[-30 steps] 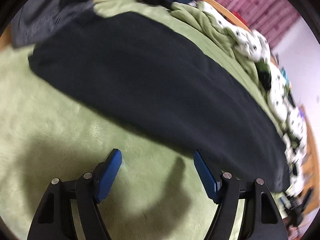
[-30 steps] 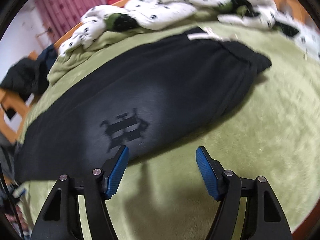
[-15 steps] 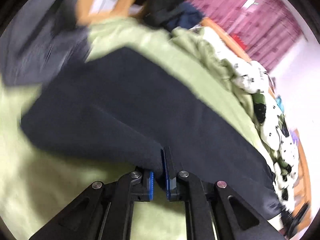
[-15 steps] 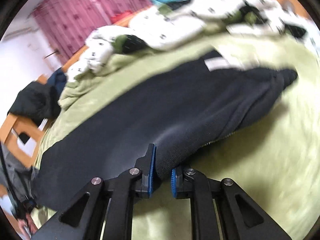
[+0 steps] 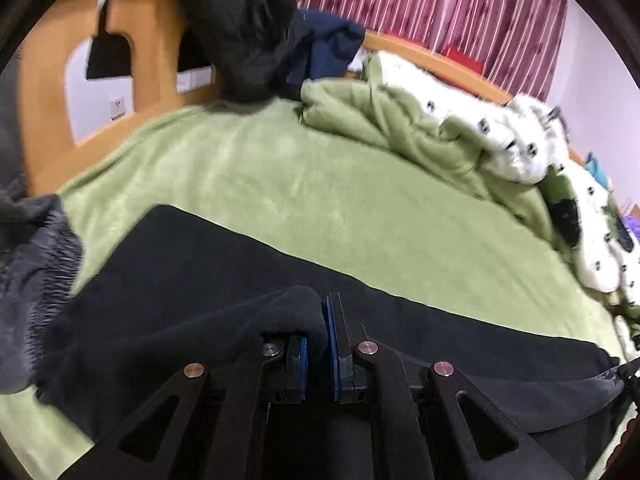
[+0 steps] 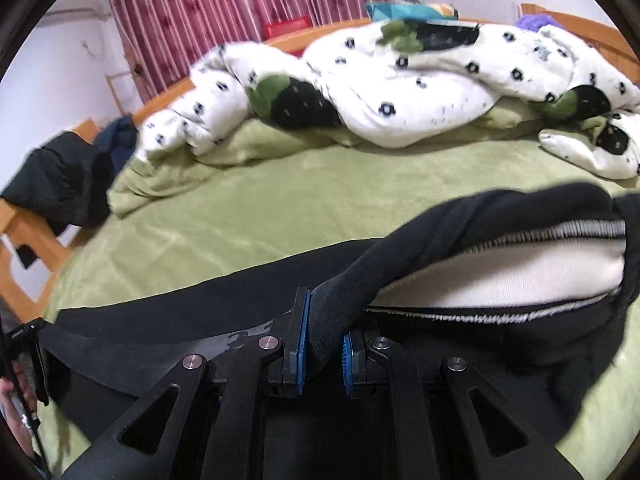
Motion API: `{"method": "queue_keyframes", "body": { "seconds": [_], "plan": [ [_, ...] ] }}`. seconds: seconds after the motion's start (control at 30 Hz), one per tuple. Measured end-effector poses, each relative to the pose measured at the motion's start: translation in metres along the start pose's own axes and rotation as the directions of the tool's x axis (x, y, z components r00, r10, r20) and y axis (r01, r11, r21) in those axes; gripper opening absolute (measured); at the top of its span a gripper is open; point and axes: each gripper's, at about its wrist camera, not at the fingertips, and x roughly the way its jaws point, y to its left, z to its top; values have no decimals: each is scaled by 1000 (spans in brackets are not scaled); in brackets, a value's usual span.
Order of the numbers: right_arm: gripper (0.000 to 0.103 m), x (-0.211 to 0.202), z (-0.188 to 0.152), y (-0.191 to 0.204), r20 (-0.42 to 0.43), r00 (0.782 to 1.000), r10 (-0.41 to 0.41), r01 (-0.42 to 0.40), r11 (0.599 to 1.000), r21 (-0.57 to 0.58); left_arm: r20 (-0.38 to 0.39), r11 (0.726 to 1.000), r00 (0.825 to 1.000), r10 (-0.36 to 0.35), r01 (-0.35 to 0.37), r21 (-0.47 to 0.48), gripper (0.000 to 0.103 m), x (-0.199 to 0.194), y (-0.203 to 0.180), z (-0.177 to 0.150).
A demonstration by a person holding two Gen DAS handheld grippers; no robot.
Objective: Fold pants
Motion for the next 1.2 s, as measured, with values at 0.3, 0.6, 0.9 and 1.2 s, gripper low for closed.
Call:
{"method": "queue_keyframes", "body": {
  "seconds": [0.3, 0.6, 0.9, 1.2],
  "plan": [
    [28, 65, 0, -16, -108, 994, -7, 20, 992, 121, -110, 997, 991, 72, -69, 36, 22, 47, -14, -1],
    [56, -46, -44, -22, -49, 999, 0, 3, 998, 59, -118, 998, 991, -61, 63, 6, 67, -46, -6, -47],
    [57, -93, -128, -87, -108, 993, -36, 53, 986, 156, -228, 930, 930, -288, 215, -297, 65, -69, 52, -158],
    [57, -52, -119, -122, -80, 995, 52, -26, 955, 295, -137, 917, 946, -294, 239, -320, 57, -31, 43, -132]
  ]
}}
